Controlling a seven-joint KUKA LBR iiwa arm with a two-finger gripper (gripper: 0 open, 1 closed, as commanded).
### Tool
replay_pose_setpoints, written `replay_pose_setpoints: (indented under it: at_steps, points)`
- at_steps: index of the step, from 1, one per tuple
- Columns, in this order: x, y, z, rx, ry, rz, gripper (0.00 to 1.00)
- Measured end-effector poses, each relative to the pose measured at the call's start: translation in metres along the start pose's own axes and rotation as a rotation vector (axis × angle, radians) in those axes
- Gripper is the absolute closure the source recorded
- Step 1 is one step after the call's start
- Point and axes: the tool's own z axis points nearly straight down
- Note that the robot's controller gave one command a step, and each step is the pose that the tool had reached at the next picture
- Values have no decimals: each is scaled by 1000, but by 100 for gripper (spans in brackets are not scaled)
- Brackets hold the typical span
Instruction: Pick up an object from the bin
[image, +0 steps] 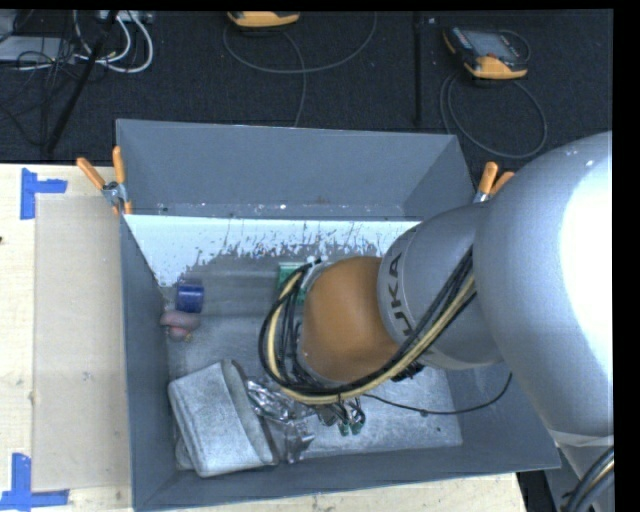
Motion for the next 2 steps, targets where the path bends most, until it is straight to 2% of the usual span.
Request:
replay_pose_setpoints:
  at_steps: [1, 2]
  points:
    - [-1, 1, -1, -1, -2, -2, 100]
    - [-1, -16, -181, 0, -4, -203, 100]
